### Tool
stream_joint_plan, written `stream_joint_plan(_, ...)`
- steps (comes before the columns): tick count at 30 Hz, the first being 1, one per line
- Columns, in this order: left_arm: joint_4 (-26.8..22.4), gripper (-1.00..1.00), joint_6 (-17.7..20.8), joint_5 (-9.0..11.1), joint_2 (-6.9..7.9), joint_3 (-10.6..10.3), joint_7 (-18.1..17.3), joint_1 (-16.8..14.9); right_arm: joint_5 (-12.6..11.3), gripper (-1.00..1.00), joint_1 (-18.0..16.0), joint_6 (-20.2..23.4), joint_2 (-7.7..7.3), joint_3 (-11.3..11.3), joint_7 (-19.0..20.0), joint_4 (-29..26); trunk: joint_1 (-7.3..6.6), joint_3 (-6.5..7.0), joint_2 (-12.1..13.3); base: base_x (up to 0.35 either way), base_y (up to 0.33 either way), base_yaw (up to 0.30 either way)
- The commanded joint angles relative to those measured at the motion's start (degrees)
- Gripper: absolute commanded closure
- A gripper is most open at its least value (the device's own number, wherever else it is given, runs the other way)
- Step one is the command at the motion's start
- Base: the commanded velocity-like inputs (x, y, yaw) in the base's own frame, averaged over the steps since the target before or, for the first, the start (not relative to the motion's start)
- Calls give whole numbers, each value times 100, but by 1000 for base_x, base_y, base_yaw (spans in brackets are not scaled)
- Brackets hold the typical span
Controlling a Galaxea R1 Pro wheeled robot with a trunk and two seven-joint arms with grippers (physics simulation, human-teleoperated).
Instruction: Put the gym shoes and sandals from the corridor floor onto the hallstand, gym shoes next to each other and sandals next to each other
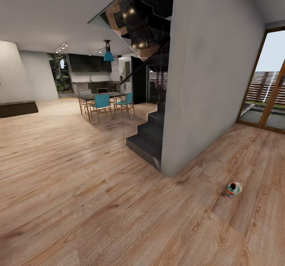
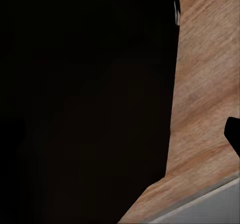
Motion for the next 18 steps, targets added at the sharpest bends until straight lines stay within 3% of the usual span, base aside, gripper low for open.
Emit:
stream_joint_plan(1,0,-100,-9,-17,-4,-16,-9,-1,13,-100,-34,-3,33,0,-3,-33,0,-3,-2,0,0,0)
stream_joint_plan(5,3,-100,-9,-8,-6,-14,-9,-1,18,-100,-153,-5,141,6,-12,-164,0,-3,-2,0,0,0)
stream_joint_plan(18,-6,-100,-9,9,11,8,-9,-1,18,-100,-184,-14,149,12,-18,-141,0,-3,-2,0,0,0)
